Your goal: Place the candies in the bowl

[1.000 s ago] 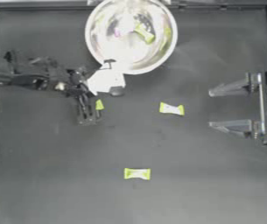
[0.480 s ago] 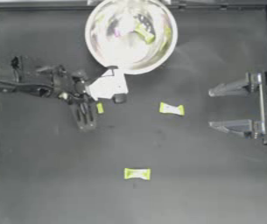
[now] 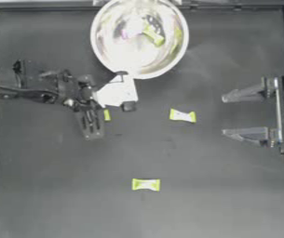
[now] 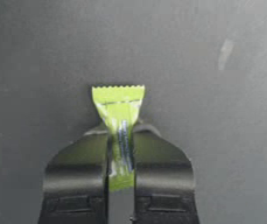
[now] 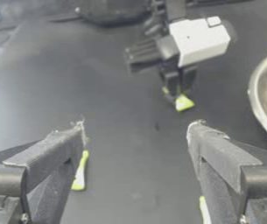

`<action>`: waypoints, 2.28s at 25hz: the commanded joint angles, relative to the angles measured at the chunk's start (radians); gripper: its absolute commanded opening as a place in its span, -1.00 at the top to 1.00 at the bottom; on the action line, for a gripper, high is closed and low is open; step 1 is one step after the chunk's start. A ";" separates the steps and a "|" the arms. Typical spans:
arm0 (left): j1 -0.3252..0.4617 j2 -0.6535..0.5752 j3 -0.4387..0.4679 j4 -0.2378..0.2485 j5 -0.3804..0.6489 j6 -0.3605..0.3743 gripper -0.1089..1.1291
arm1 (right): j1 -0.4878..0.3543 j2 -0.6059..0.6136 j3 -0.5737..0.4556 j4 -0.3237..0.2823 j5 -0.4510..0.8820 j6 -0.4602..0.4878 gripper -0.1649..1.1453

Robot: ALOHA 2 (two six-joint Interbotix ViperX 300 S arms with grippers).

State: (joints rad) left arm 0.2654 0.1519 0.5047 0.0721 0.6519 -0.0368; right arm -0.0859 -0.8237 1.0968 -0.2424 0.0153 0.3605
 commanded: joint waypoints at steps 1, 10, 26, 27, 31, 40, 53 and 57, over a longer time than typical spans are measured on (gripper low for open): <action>-0.015 -0.135 -0.040 0.002 -0.014 0.009 0.28 | 0.002 0.003 -0.008 0.003 -0.008 0.000 -0.76; 0.008 -0.235 -0.106 0.002 -0.106 0.081 0.29 | 0.002 0.003 -0.008 0.003 -0.008 0.002 -0.76; 0.245 -0.135 -0.235 0.002 -0.261 0.166 0.29 | 0.002 0.040 -0.008 0.005 -0.037 0.002 -0.76; 0.255 -0.118 -0.249 0.002 -0.259 0.172 0.29 | 0.002 0.044 -0.008 0.005 -0.038 0.002 -0.76; 0.284 -0.048 -0.302 0.000 -0.264 0.192 0.29 | 0.002 0.055 -0.012 0.005 -0.040 0.002 -0.76; 0.302 0.029 -0.327 -0.006 -0.258 0.195 0.24 | 0.002 0.057 -0.009 0.003 -0.040 0.002 -0.76; 0.341 0.037 -0.322 -0.011 -0.284 0.186 -0.79 | 0.000 0.057 -0.011 0.005 -0.040 0.002 -0.76; 0.330 -0.002 -0.311 -0.011 -0.282 0.189 -0.78 | 0.000 0.055 -0.009 0.005 -0.040 0.002 -0.76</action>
State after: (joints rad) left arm 0.5998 0.2178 0.2040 0.0629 0.3743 0.1503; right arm -0.0859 -0.7701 1.0999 -0.2408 -0.0169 0.3605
